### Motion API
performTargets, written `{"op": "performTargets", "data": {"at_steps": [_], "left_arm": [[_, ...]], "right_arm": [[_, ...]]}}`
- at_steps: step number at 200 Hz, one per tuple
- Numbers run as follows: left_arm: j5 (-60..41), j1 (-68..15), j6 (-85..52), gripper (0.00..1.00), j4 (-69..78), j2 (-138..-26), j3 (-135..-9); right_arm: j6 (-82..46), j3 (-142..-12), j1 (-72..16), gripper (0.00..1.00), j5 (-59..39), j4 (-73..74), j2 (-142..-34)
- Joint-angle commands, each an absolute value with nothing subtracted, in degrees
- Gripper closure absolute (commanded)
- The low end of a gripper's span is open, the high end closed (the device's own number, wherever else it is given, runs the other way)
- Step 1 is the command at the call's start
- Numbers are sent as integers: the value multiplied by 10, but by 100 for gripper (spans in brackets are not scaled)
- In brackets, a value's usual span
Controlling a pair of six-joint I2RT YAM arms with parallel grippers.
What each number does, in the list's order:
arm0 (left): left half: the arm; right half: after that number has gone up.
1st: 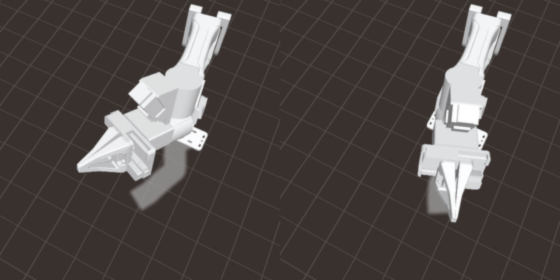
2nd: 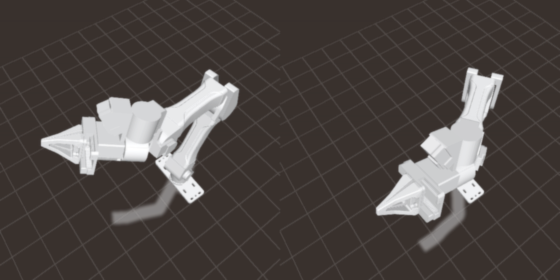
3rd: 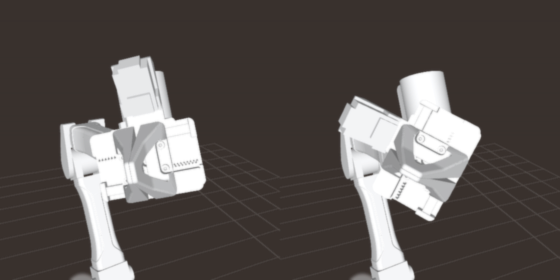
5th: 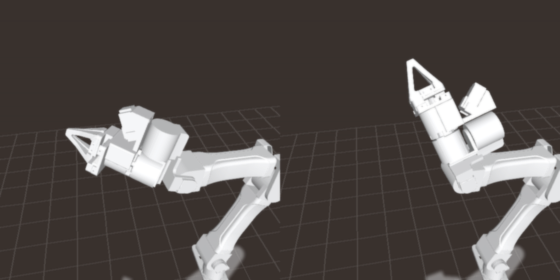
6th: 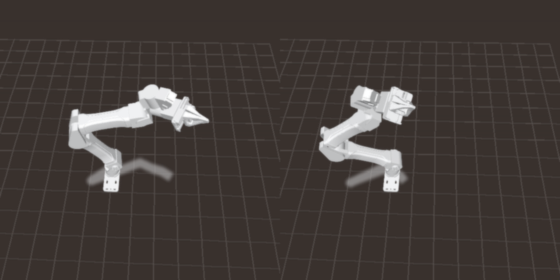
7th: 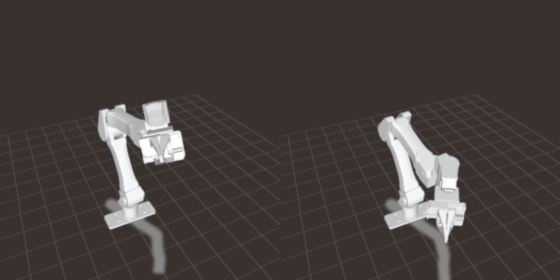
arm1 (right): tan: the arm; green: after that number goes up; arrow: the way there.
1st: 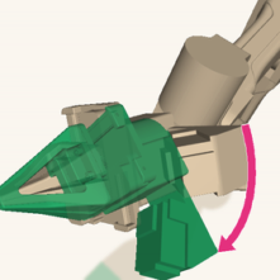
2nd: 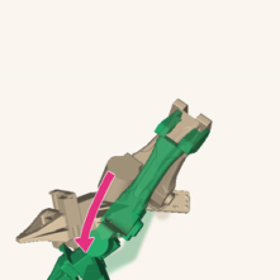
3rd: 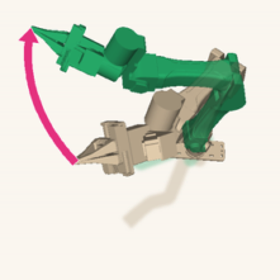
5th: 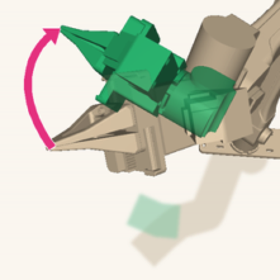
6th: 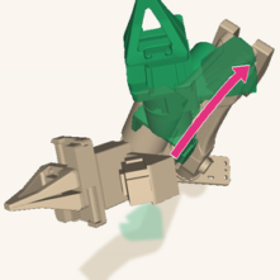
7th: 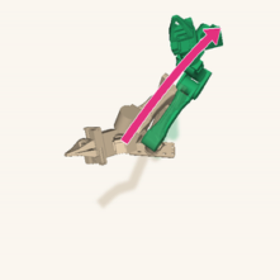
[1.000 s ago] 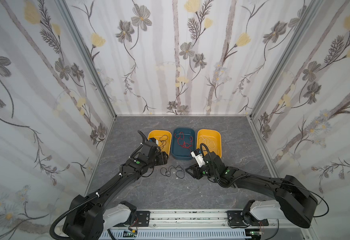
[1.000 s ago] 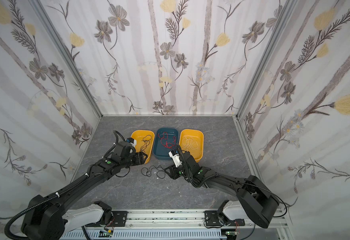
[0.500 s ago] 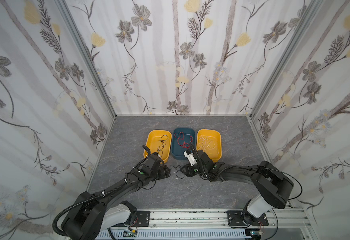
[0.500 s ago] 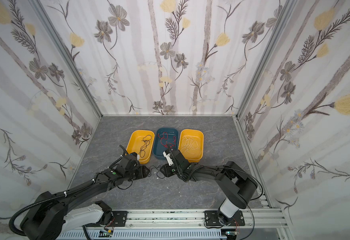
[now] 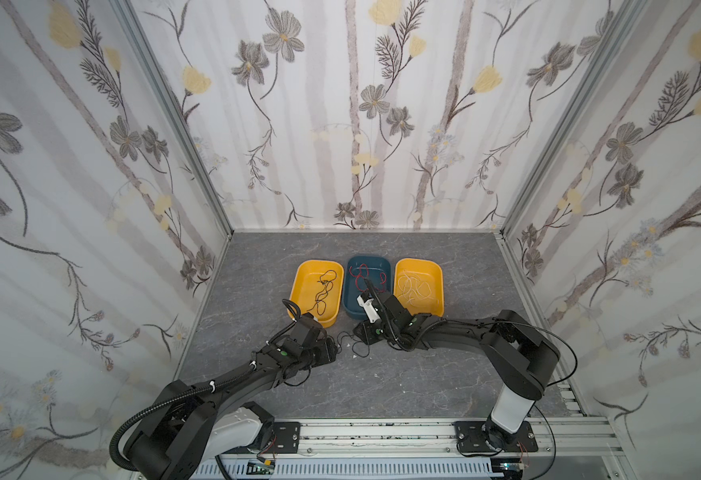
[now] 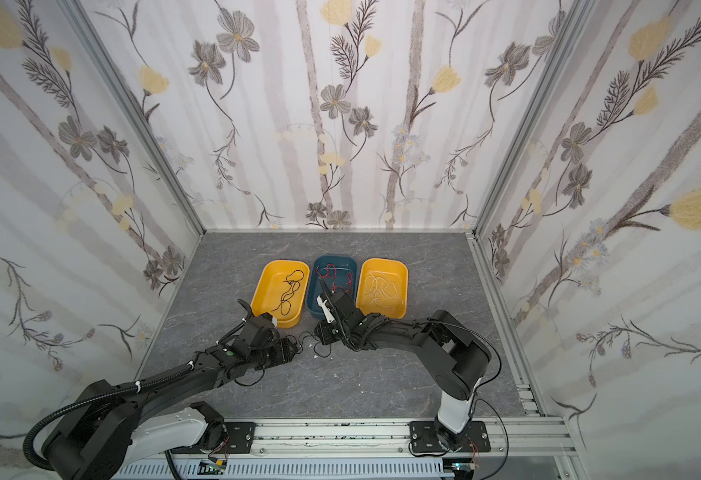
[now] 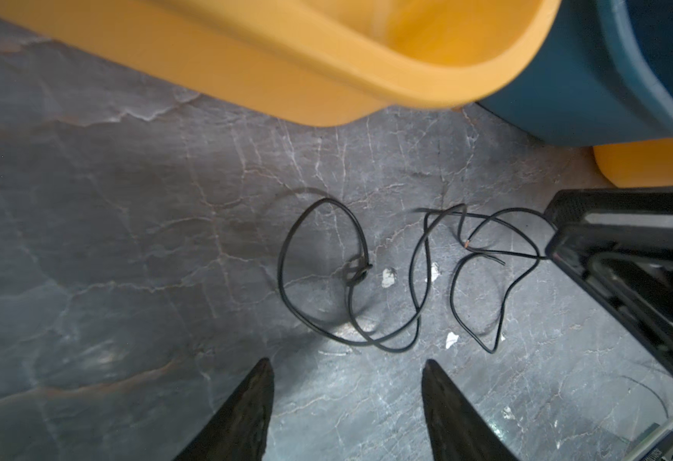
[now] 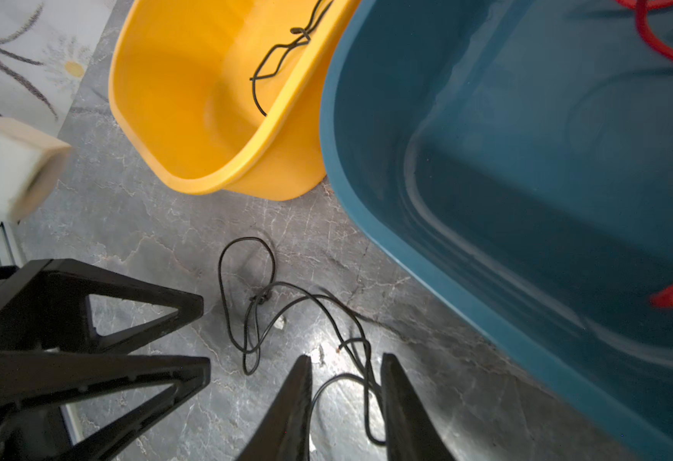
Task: Untangle the cables
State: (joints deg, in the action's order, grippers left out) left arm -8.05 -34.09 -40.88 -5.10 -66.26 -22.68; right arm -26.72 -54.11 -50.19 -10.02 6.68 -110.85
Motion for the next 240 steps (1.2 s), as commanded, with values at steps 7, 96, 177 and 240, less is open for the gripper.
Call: {"op": "performTargets", "data": {"at_steps": [7, 96, 177, 240], "left_arm": [[-68, -341, -418, 39, -31, -660, -222], [-51, -340, -438, 41, -18, -651, -208], [-12, -312, -473, 58, 16, -668, -188], [-18, -310, -467, 65, 37, -717, -195]], "right_arm": [[-265, -548, -504, 80, -83, 56, -1112], [-262, -526, -505, 100, -93, 68, -1084], [-249, -463, -514, 100, -154, 123, -1019], [-252, -409, -519, 100, -213, 170, -930]]}}
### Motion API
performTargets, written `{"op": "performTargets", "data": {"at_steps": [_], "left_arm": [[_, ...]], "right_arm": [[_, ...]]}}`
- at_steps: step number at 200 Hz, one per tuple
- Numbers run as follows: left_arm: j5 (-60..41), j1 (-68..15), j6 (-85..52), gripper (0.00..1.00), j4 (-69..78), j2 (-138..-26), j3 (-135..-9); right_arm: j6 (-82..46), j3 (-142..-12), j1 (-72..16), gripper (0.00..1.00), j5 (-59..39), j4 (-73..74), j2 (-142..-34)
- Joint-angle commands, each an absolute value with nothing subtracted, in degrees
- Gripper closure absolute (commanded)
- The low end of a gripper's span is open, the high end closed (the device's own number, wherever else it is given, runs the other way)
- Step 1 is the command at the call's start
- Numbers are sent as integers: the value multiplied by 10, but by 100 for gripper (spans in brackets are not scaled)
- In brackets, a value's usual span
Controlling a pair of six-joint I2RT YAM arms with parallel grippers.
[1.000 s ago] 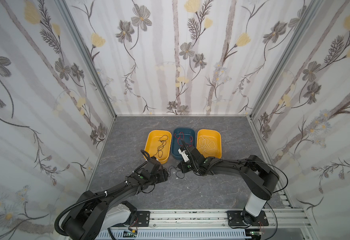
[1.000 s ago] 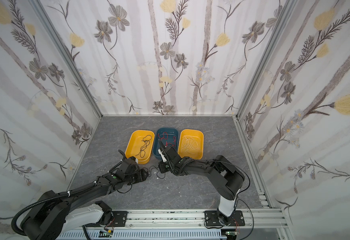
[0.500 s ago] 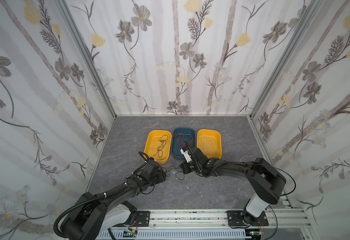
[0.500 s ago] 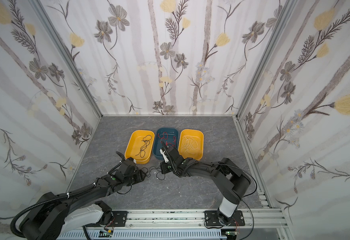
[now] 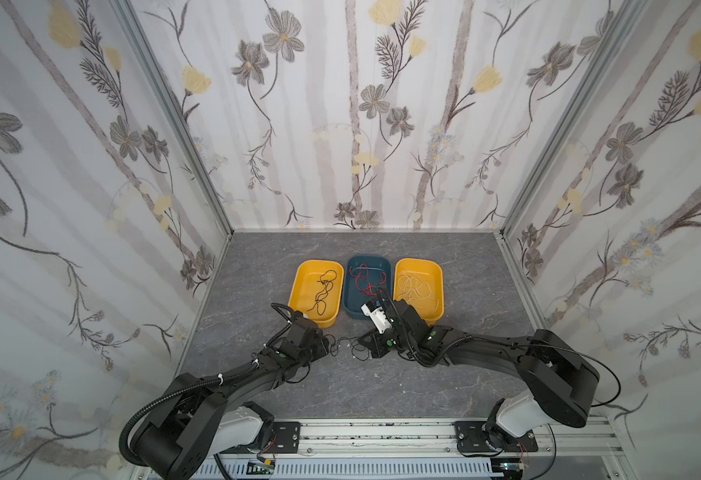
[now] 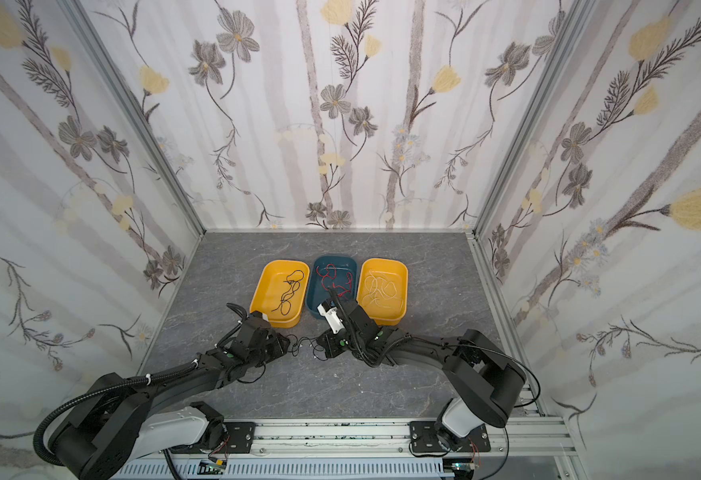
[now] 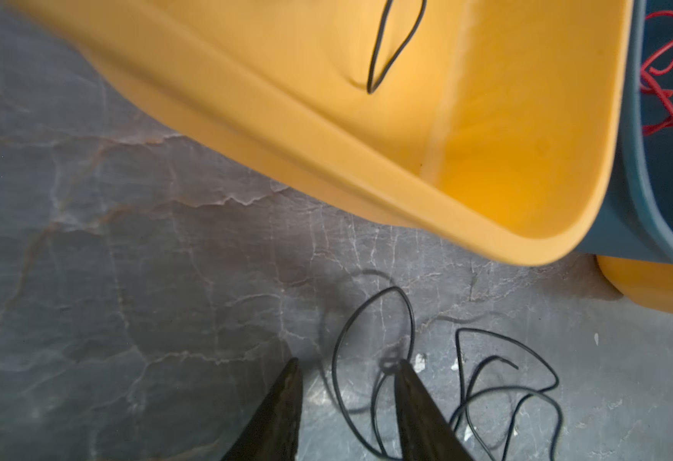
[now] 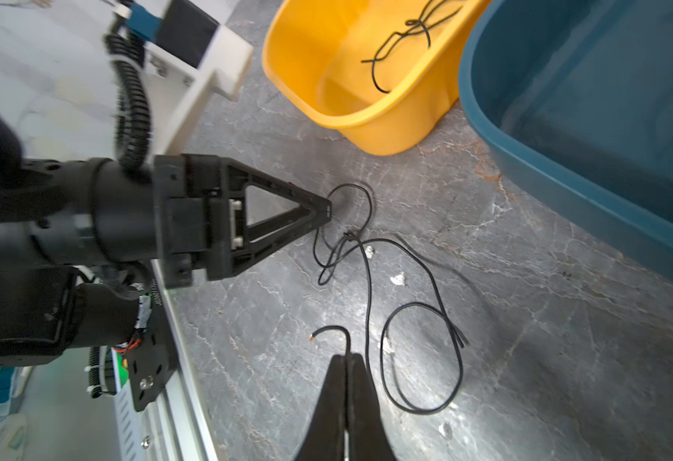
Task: Untangle the cables
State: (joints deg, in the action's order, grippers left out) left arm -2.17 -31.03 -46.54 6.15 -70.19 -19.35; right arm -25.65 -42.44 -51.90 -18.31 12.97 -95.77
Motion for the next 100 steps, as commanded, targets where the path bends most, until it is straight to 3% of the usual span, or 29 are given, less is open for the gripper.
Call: {"op": "performTargets", "data": {"at_steps": [1, 55, 100], "left_arm": [[-18, -310, -467, 66, 37, -717, -195], [-28, -310, -468, 69, 37, -703, -195], [-69, -309, -448, 65, 53, -640, -185]], "right_arm": [[-252, -409, -519, 100, -213, 169, -928], [-252, -412, -519, 100, -231, 163, -847], [-251, -423, -516, 100, -234, 153, -808]]}}
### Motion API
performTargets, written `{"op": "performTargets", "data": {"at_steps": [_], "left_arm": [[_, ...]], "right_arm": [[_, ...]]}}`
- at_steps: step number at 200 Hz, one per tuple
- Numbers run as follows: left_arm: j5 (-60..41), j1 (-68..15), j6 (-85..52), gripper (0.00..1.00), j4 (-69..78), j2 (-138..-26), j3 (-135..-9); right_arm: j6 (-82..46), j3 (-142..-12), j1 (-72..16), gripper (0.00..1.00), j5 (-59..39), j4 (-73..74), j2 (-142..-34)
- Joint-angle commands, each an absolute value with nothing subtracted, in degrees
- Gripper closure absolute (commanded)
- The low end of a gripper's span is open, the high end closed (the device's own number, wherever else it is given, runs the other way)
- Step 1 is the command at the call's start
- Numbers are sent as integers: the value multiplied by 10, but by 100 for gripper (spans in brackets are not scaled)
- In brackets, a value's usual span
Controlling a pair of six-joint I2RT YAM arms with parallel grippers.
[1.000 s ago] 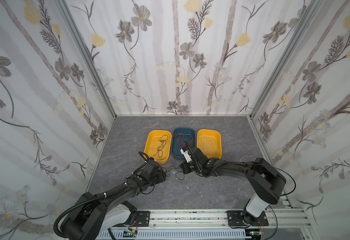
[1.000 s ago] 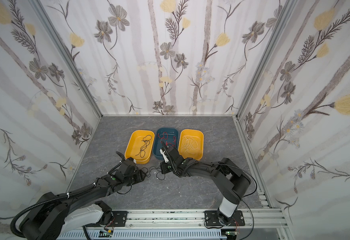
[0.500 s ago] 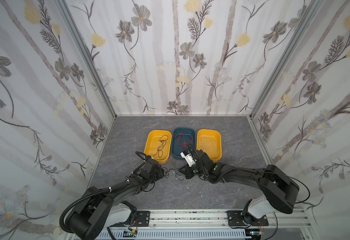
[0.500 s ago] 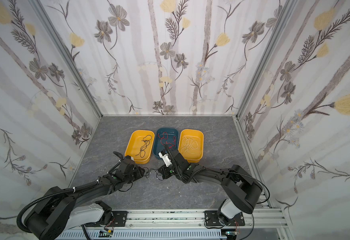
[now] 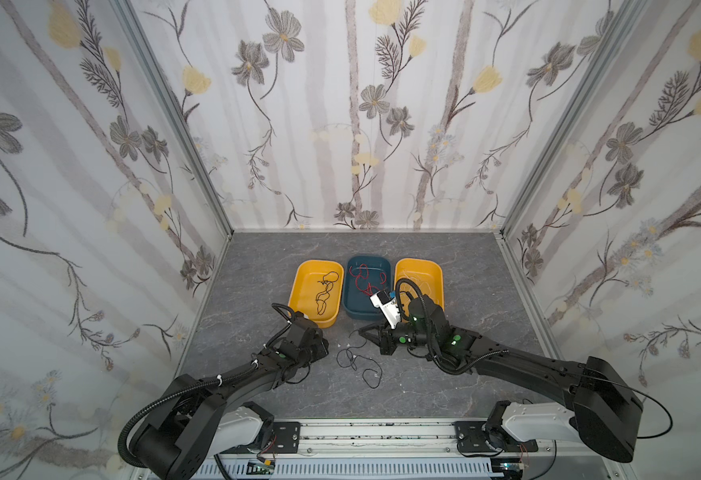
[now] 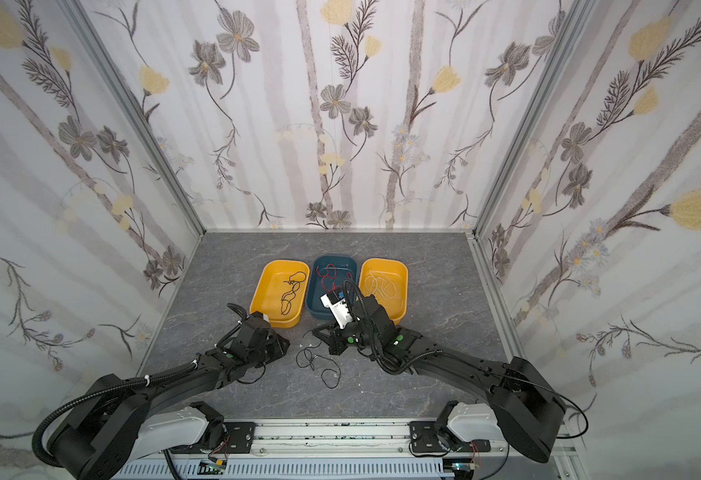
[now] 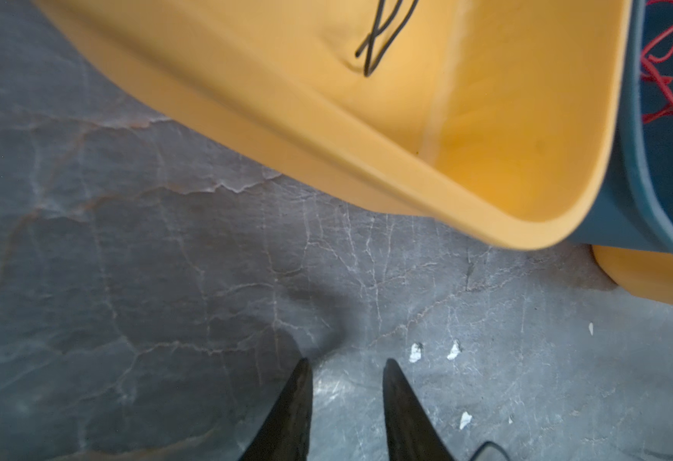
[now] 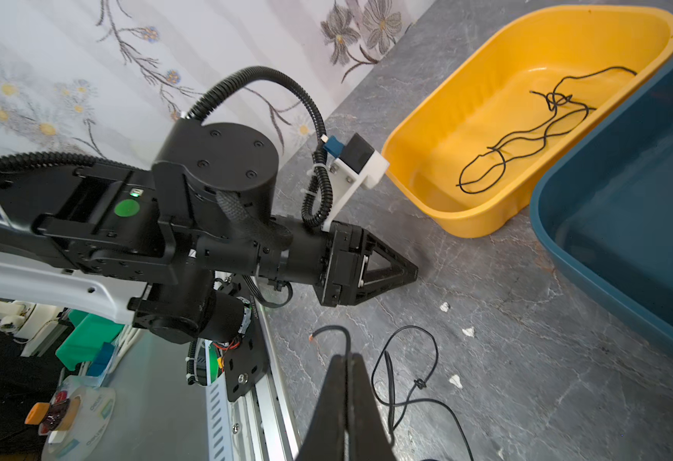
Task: Untangle the cables
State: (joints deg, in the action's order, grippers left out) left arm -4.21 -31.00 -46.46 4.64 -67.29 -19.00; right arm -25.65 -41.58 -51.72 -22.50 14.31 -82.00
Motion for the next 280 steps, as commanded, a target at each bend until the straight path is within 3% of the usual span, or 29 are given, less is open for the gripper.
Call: {"op": "performTargets", "data": {"at_steps": [1, 89, 117, 169, 280], "left_arm": [[-71, -309, -447, 65, 54, -637, -184], [-144, -309, -438, 58, 157, -422, -108], [-180, -309, -441, 50, 189, -401, -107], [-220, -334, -417, 32, 263, -466, -118], [-209, -400, -355, 23, 319, -664, -164]], "right_arm": [[-252, -423, -516, 100, -234, 153, -808], [-306, -418, -471, 100, -257, 183, -770], [-321, -421, -455, 100, -263, 186, -757], [-336, -423, -448, 100, -277, 189, -754], [-361, -419, -448, 100, -291, 200, -718]]}}
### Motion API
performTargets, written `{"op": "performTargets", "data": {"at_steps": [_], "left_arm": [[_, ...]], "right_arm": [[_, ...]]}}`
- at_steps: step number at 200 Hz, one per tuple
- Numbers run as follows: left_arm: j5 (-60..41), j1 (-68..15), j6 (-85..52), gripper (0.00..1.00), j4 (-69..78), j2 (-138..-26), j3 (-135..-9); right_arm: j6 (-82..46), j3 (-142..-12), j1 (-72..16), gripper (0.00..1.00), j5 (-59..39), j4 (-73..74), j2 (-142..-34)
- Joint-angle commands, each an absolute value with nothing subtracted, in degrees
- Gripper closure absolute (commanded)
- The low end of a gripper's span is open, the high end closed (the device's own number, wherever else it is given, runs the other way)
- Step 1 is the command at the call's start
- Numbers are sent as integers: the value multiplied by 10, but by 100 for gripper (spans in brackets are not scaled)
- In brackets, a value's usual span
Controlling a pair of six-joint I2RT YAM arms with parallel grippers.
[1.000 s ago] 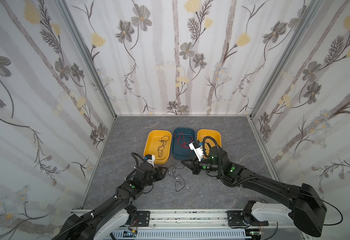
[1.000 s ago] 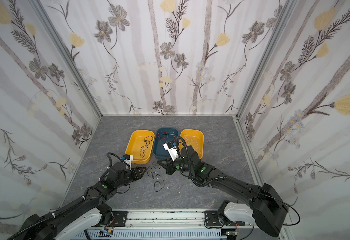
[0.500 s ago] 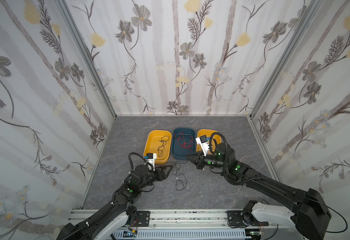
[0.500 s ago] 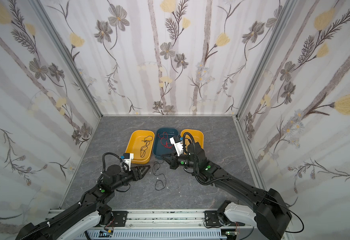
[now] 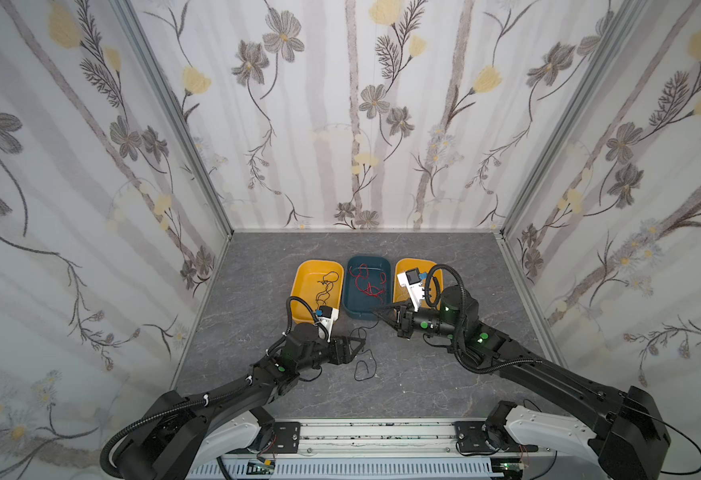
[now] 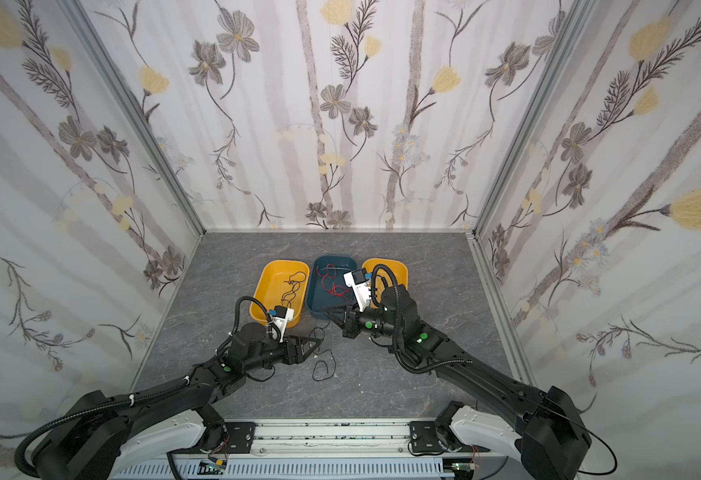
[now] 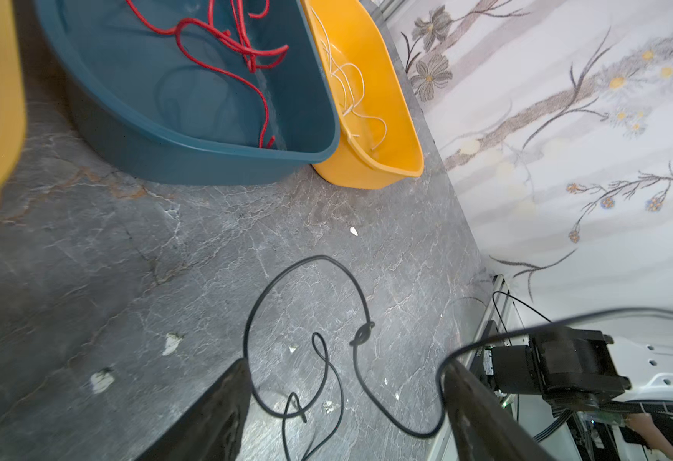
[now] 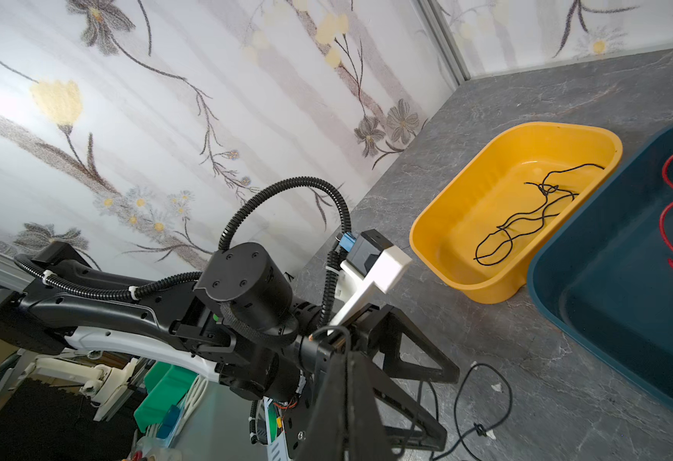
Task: Untangle the cables
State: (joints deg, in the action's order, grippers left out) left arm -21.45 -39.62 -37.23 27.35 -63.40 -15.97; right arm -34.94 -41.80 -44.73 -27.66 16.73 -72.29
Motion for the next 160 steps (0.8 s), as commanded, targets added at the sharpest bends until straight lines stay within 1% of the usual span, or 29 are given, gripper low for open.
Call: {"op": "performTargets", "data": {"at_steps": [1, 49, 50, 73, 106, 120, 140, 160], "left_arm": [[-209, -400, -355, 23, 321, -665, -164], [-208, -404, -352, 25, 348, -717, -178], [-208, -404, -352, 25, 349, -718, -178], [-211, -405, -358, 26, 391, -720, -168], [-228, -408, -385, 29, 459, -765, -166], [-235, -409, -400, 33, 498, -787, -167], [-243, -411, -419, 41, 537, -817, -174], [-250, -411, -437, 46, 576, -838, -180]], "right_arm": [[-361, -419, -448, 100, -291, 200, -717], [-363, -412, -448, 100, -294, 202, -707], [-363, -412, -439, 100, -294, 202, -706], [-365, -405, -429, 100, -296, 212, -707], [-378, -396, -427, 100, -304, 237, -719], [-382, -395, -427, 100, -308, 247, -726], [-382, -394, -427, 100, -311, 250, -735], [-382, -389, -427, 100, -305, 250, -739]]}}
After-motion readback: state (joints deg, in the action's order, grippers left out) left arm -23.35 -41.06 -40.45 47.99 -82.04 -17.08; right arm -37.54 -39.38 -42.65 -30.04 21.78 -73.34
